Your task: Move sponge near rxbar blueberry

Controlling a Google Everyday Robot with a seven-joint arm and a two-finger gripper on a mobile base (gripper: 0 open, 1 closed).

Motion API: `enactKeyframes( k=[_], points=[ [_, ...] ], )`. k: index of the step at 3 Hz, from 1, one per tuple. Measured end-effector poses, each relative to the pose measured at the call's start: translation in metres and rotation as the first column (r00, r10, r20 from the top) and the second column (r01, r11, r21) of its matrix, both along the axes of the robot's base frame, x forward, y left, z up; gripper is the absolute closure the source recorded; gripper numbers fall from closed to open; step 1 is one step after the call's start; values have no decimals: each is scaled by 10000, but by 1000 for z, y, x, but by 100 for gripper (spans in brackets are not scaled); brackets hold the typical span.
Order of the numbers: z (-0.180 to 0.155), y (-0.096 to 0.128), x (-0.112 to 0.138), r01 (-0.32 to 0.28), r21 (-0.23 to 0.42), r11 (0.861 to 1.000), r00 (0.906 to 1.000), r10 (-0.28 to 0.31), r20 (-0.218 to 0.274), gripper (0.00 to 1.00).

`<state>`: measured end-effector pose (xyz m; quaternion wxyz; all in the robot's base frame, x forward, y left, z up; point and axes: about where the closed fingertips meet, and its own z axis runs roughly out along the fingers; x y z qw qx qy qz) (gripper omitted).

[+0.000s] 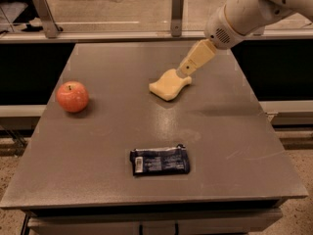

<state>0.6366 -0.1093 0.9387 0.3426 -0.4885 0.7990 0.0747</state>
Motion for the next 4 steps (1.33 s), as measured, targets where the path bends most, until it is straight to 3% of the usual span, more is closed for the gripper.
enactKeyframes(
  k=[1, 2, 3, 4],
  points=[
    [-24, 11, -22, -1027, 27, 9947, 9946, 1027, -149, 0],
    [-49, 23, -32, -1553, -257, 9875, 9878, 1549, -163, 0],
    [-64, 34, -30, -1660, -398, 9853, 9861, 1655, -150, 0],
    [-76, 39, -25, -1504, -526, 9872, 9878, 1480, -484, 0]
  ],
)
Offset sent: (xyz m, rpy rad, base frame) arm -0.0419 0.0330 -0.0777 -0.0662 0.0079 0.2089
